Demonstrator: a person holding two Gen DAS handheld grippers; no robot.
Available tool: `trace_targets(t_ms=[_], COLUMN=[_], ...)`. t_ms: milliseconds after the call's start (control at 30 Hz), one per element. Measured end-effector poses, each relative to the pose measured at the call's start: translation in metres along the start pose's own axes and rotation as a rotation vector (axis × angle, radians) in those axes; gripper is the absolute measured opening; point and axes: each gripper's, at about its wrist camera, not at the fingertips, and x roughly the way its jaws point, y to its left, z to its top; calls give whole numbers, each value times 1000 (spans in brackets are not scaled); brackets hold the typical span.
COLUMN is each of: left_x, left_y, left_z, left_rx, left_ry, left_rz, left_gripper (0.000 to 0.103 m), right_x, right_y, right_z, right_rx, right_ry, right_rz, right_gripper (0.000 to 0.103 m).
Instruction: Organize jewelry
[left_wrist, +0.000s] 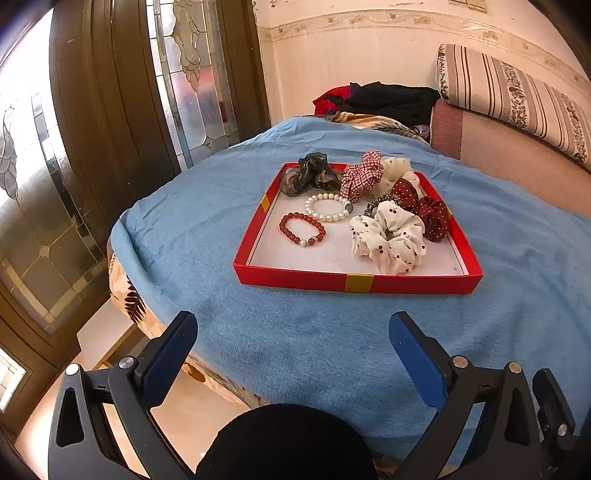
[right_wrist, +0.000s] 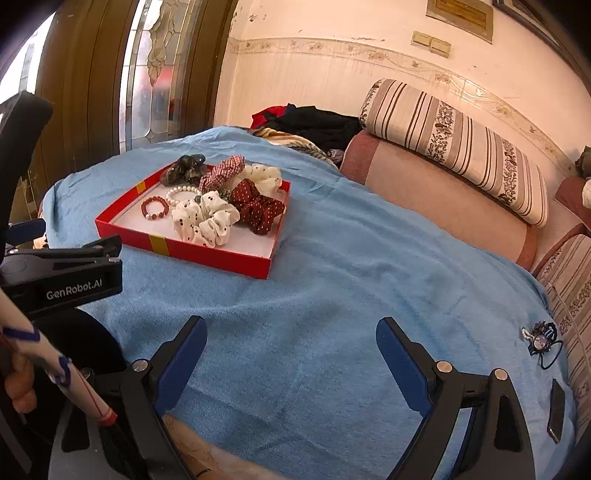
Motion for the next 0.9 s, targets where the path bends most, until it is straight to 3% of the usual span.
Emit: trace_targets(t_ms=[433, 900], left_x=[-8, -10], left_y=[-4, -7], left_z=[2, 0], left_rx=[13, 34], left_ry=[-19, -18], left_rz=[2, 3], left_gripper=[103, 103], right_x=[-15, -12], right_y=[-14, -14], right_z=[5, 4], right_rx=[80, 76], right_ry=[-60, -41], right_rz=[33, 29], right_gripper=[95, 95])
